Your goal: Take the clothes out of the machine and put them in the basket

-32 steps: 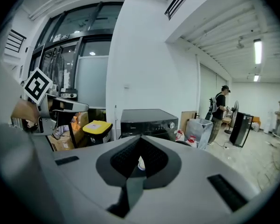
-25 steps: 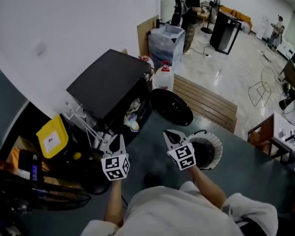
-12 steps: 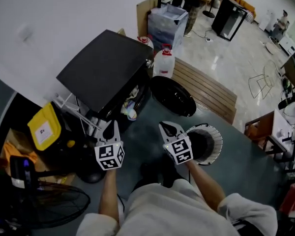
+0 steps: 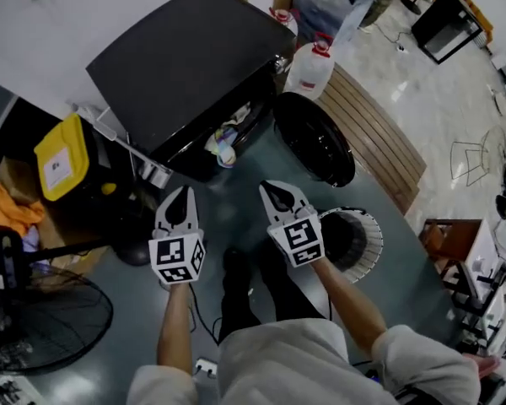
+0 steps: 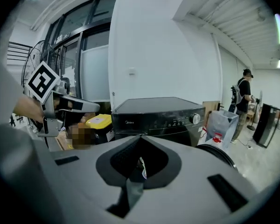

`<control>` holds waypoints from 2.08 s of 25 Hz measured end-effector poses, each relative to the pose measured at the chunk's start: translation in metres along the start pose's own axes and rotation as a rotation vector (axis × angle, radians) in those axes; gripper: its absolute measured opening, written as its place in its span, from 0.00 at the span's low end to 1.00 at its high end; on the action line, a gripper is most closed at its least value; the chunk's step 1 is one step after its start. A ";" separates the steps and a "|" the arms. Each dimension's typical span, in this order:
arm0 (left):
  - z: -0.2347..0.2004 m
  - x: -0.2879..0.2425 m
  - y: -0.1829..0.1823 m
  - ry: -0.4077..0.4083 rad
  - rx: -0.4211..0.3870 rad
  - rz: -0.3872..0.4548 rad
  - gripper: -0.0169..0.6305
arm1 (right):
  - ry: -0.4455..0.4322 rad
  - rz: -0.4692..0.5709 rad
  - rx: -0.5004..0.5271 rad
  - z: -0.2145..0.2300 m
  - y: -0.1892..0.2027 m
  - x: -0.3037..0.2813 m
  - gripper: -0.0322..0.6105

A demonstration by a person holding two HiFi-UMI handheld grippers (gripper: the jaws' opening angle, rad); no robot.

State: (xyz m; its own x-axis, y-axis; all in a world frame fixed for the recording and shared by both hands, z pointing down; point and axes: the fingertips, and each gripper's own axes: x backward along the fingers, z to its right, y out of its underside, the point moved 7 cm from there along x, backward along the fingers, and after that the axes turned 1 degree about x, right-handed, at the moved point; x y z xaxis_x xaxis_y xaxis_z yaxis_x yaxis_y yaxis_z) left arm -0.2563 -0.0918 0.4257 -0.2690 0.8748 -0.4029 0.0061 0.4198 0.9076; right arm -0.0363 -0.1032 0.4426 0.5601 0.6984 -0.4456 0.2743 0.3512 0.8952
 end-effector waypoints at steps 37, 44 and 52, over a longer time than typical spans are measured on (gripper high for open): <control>-0.101 -0.150 0.315 -0.089 0.111 -0.021 0.05 | -0.080 0.000 0.003 0.021 0.294 -0.347 0.29; -0.122 -0.161 0.338 -0.107 0.094 0.002 0.05 | -0.114 0.004 -0.034 0.043 0.304 -0.442 0.70; -0.140 -0.172 0.354 -0.135 0.095 0.022 0.05 | -0.125 -0.116 -0.078 0.054 0.339 -0.504 0.74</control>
State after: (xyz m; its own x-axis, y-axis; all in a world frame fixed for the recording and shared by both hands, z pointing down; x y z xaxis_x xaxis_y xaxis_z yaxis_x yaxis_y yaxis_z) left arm -0.3430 -0.1271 0.8325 -0.1356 0.9059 -0.4011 0.1029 0.4156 0.9037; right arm -0.1836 -0.3699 0.9713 0.6223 0.5692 -0.5373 0.2839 0.4756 0.8326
